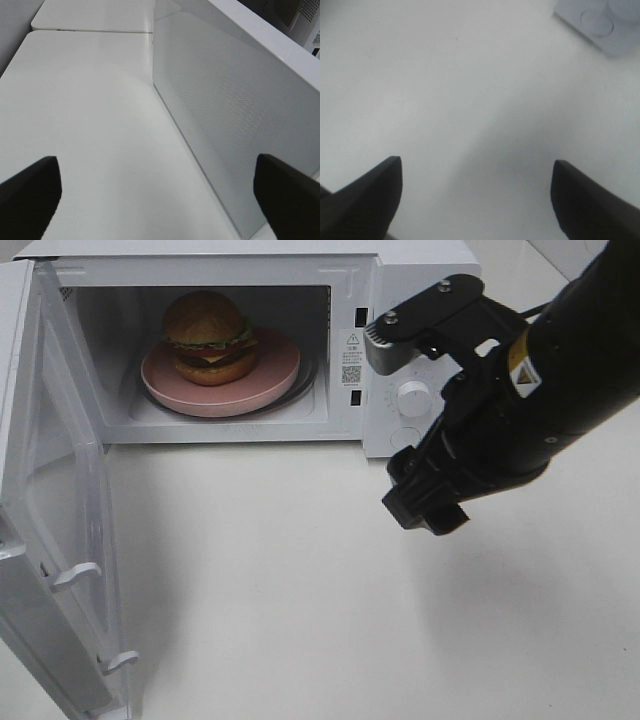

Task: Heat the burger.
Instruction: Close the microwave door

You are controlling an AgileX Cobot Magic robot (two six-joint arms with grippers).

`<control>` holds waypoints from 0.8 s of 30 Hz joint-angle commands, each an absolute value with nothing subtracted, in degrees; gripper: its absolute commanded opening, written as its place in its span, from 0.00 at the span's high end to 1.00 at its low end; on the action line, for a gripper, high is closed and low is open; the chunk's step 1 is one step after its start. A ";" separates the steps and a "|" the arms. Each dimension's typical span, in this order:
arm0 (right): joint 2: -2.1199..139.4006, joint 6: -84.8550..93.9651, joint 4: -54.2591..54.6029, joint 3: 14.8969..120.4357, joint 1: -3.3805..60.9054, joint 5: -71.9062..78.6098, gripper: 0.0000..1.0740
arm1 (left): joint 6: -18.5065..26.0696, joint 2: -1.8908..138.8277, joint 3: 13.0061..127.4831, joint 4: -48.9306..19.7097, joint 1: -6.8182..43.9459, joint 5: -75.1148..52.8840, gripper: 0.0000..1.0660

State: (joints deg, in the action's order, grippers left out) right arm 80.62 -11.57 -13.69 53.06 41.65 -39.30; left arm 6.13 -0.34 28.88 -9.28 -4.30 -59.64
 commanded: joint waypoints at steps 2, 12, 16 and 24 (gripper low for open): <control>76.09 -12.43 -10.89 52.20 41.37 -48.07 0.29 | 6.30 -1.49 28.88 -9.57 -3.95 -59.47 0.06; 64.80 -12.49 -11.40 48.07 41.37 -56.67 0.29 | 6.30 -1.49 28.88 -9.57 -3.95 -59.47 0.06; 60.73 -12.49 -11.40 47.04 41.37 -58.21 0.29 | 6.30 -1.49 28.88 -9.57 -3.95 -59.47 0.06; 48.13 -12.43 -11.63 42.11 41.25 -59.24 0.29 | 6.30 -1.49 28.88 -9.57 -3.95 -59.47 0.06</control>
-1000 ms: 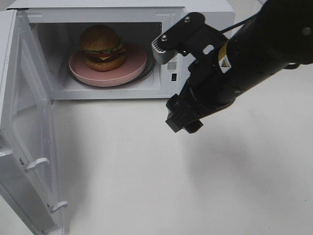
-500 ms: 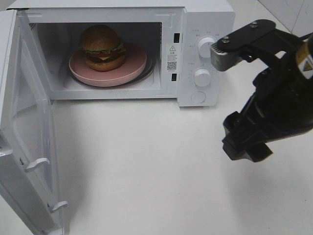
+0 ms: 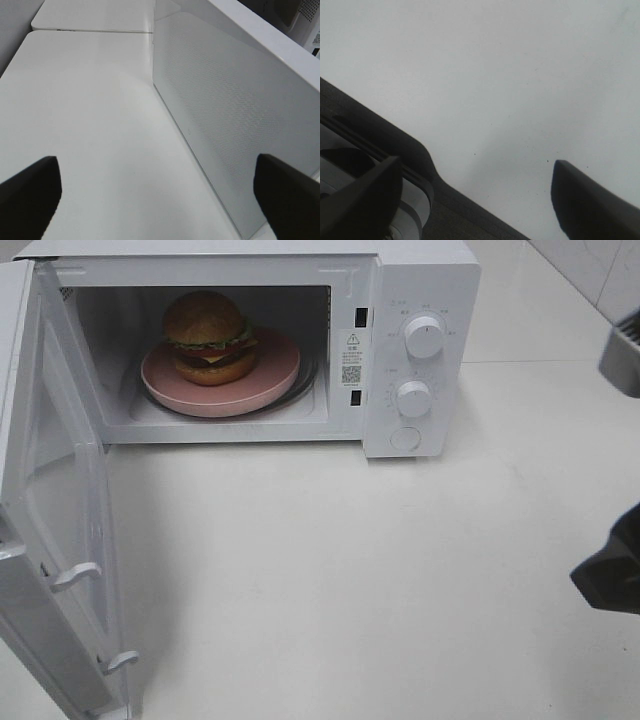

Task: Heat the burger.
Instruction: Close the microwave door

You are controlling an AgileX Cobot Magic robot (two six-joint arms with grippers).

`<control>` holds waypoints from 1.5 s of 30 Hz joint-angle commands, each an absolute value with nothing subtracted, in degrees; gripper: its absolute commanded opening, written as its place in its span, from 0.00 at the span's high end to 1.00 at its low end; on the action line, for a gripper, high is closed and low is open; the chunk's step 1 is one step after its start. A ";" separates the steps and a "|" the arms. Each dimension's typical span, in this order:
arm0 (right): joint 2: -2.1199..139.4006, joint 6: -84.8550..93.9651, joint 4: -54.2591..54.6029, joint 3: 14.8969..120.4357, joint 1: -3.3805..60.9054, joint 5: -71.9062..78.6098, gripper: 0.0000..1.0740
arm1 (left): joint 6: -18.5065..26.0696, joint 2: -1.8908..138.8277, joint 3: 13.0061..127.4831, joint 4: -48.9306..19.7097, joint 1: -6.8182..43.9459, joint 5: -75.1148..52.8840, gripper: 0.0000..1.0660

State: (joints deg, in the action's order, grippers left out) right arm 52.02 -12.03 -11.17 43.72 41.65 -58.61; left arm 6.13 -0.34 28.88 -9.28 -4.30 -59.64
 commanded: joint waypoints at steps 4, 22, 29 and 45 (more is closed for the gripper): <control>43.32 -12.49 -11.86 39.48 41.02 -60.62 0.29 | 6.30 -1.49 28.88 -9.57 -3.95 -59.47 0.06; 19.94 -11.63 -11.40 32.54 17.36 -60.10 0.29 | 6.30 -1.49 28.88 -9.57 -3.95 -59.47 0.06; 10.26 -11.63 -11.23 29.11 12.78 -57.98 0.29 | 6.30 -1.49 28.88 -9.57 -3.95 -59.47 0.06; -1.78 -11.12 -11.29 28.88 8.54 -57.75 0.29 | 6.30 -1.49 28.88 -9.57 -3.95 -59.53 0.06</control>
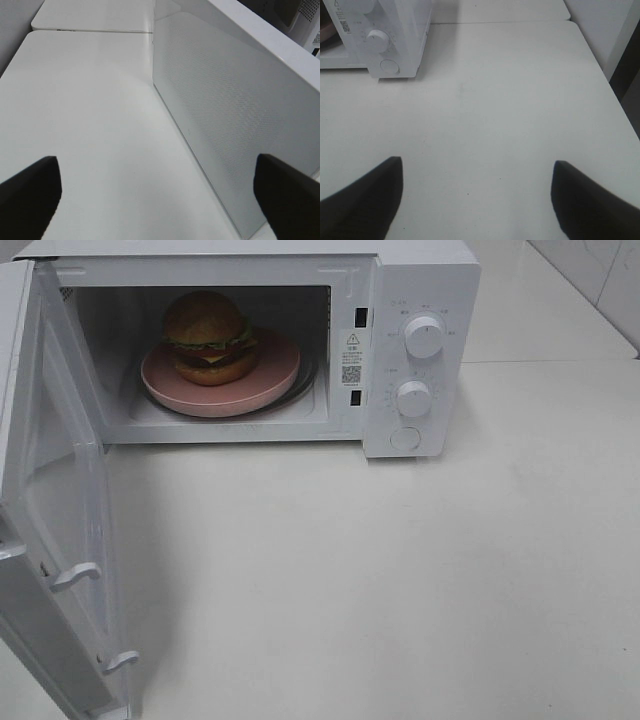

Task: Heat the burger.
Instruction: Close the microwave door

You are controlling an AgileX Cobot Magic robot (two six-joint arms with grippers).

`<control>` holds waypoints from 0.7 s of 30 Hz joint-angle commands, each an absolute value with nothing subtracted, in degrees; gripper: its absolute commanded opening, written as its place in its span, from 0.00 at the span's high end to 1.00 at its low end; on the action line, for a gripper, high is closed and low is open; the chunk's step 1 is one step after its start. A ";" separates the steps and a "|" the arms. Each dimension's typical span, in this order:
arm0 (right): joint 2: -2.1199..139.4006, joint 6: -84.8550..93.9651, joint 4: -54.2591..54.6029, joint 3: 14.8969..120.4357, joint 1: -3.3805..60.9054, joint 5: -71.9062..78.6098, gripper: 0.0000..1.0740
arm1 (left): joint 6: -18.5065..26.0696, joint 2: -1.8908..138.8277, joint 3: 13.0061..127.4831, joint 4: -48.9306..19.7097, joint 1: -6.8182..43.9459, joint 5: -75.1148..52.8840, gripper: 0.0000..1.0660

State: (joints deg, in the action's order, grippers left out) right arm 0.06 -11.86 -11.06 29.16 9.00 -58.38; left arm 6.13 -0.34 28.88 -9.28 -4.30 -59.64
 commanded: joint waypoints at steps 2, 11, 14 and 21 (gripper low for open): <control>-1.72 -10.94 -11.17 28.88 8.54 -57.75 0.29 | 6.30 -1.49 28.88 -9.57 -3.95 -59.53 0.06; -1.72 -10.94 -11.17 28.88 8.54 -57.75 0.29 | 6.30 -1.49 28.88 -9.57 -3.95 -59.53 0.06; -1.72 -10.94 -11.17 28.88 8.54 -57.75 0.29 | 6.30 -1.49 28.88 -9.57 -3.95 -59.53 0.06; -1.72 -10.94 -11.17 28.88 8.54 -57.75 0.29 | 6.30 -1.49 28.88 -9.57 -3.95 -59.53 0.06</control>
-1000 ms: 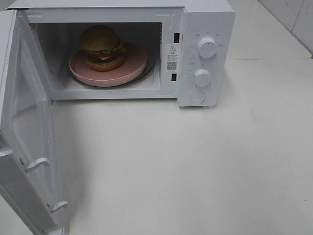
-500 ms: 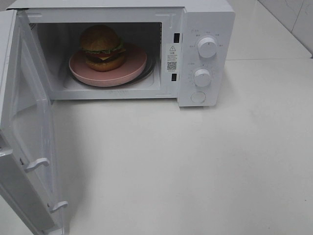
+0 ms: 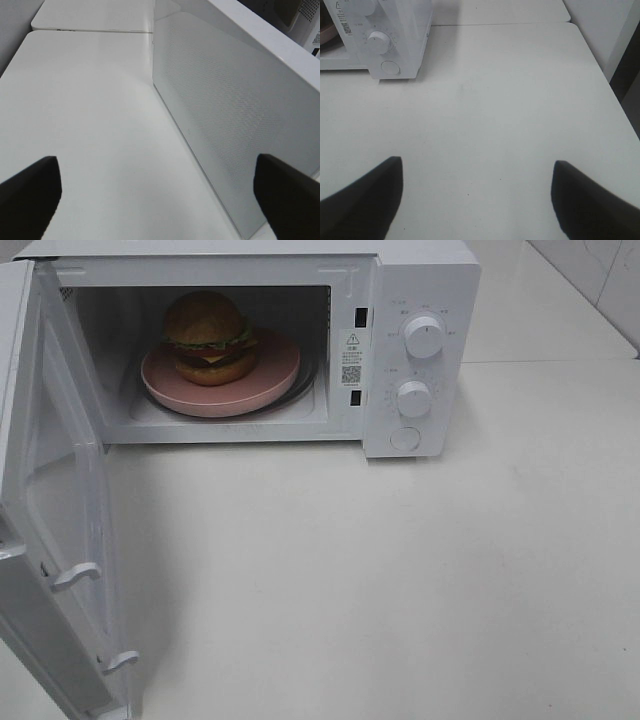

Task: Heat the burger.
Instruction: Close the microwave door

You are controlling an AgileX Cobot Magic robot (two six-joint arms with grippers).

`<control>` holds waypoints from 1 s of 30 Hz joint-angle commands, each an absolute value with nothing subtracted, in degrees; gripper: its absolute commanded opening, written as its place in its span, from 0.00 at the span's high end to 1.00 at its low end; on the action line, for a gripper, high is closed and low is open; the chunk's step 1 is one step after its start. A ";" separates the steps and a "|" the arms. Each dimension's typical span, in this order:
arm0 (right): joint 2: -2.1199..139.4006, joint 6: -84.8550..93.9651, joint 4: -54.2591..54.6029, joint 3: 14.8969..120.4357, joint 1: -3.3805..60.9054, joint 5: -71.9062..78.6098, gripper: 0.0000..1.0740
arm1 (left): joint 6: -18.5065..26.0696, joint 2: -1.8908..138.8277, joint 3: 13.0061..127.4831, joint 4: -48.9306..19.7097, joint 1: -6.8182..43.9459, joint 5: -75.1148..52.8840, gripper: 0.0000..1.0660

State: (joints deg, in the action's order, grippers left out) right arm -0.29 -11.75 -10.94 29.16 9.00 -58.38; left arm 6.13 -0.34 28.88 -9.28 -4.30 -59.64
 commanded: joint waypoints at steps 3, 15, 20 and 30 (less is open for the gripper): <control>-1.72 -10.94 -11.17 28.88 8.54 -57.75 0.29 | 6.30 -1.49 28.88 -9.57 -3.95 -59.53 0.06; -1.72 -10.94 -11.17 28.88 8.54 -57.75 0.29 | 6.30 -1.49 28.88 -9.57 -3.95 -59.53 0.06; -1.72 -10.94 -11.17 28.88 8.54 -57.75 0.29 | 6.30 -1.49 28.88 -9.57 -3.95 -59.53 0.06; -1.72 -10.94 -11.17 28.88 8.54 -57.75 0.29 | 5.61 -1.49 28.88 -9.05 -3.95 -59.53 0.06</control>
